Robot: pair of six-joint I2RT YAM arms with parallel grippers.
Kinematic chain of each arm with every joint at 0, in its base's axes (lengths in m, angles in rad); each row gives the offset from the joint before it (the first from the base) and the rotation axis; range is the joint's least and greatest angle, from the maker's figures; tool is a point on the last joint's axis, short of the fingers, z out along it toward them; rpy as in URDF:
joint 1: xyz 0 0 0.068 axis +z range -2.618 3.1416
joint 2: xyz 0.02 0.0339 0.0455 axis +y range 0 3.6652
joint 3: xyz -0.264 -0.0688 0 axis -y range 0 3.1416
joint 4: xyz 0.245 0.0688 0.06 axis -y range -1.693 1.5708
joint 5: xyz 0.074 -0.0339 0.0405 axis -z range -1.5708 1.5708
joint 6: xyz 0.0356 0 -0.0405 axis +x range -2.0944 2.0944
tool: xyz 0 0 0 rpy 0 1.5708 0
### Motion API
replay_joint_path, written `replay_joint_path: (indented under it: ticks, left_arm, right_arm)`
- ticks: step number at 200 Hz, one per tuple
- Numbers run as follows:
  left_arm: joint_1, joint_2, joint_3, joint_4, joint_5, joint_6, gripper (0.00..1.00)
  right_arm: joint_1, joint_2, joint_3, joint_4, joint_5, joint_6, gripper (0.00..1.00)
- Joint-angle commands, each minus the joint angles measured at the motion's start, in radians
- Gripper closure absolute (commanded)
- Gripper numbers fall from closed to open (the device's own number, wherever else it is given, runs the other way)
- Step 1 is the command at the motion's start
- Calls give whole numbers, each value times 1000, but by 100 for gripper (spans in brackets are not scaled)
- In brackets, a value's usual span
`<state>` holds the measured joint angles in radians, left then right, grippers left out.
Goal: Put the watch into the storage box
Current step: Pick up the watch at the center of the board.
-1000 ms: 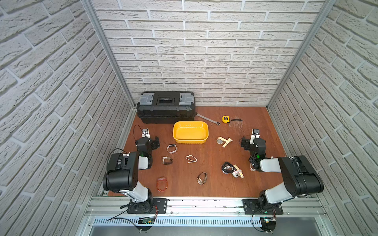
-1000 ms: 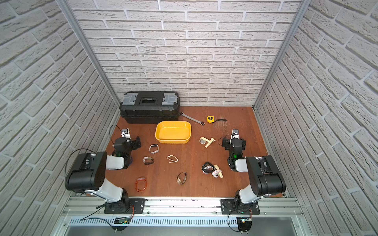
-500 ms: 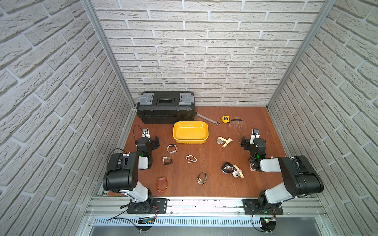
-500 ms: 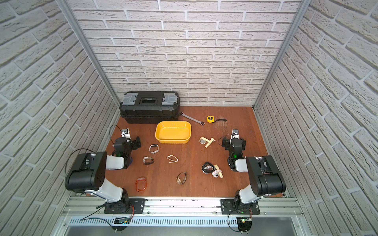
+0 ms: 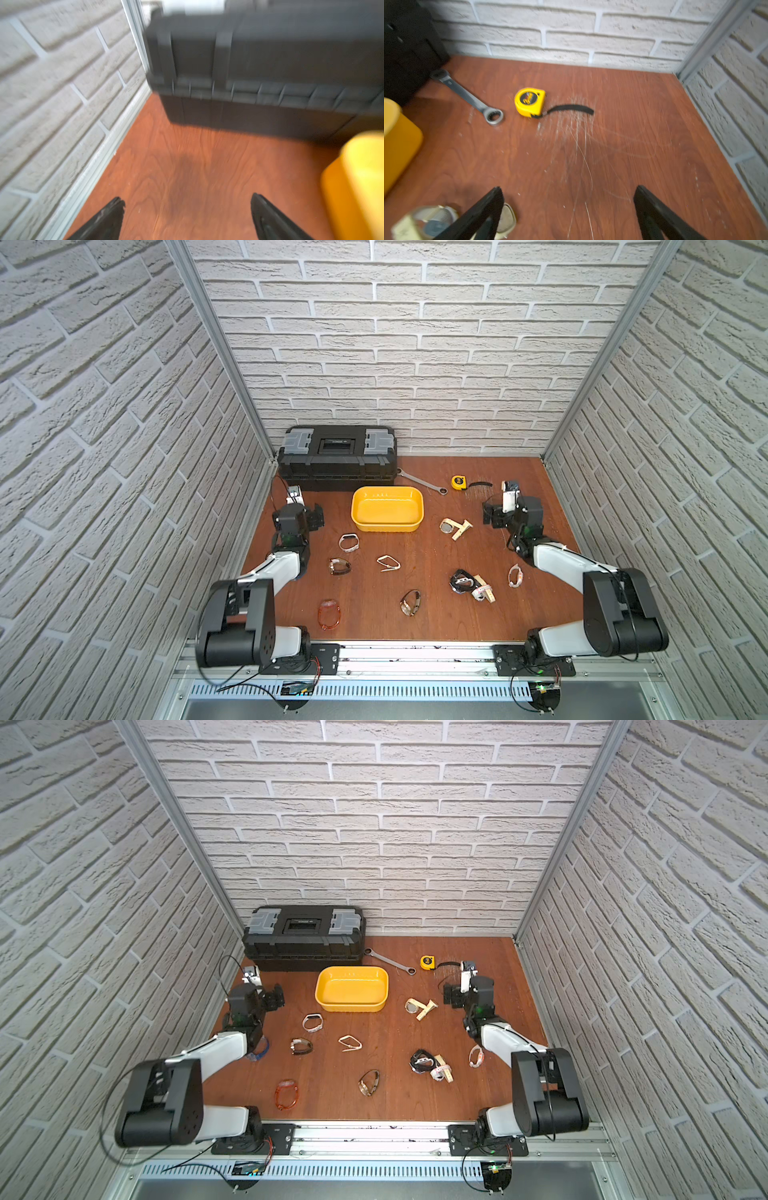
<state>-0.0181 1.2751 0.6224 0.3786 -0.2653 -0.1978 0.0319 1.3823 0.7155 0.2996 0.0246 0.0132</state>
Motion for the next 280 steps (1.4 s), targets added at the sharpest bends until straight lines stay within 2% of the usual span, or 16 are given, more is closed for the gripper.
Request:
replay_joint_path:
  ticks: [1,35,44,59,78,104,135,187,280]
  left_arm:
    - [-58,-122,171,-426,-88,-187,2]
    - [-233,-201,365,-891,-52,-320,2]
    - [-266,-211,384,-984,-21,-355,2]
    - [-298,-233,381,-1099,53,-413,2]
    - [-336,-284,322,-1161,149,-472,2]
    - [-384,-364,223,-1183,168,-538,2]
    - [-412,-428,146,-1199,167,-566,2]
    - [-428,-524,83,-1203,130,-584,2]
    - [-434,-536,71,-1205,108,-586,2]
  right_arm:
    - [84,-110,87,-330,-82,76,1]
    - [375,-139,243,-689,-8,94,1]
    - [444,-129,267,-763,11,128,1]
    - [523,-114,284,-837,-26,198,1]
    - [620,-85,283,-843,-73,265,0]
    - [717,39,338,-845,-94,308,8]
    - [757,218,426,-808,-171,321,26]
    - [786,423,547,-815,-145,269,35]
    - [793,588,659,-809,-81,242,52]
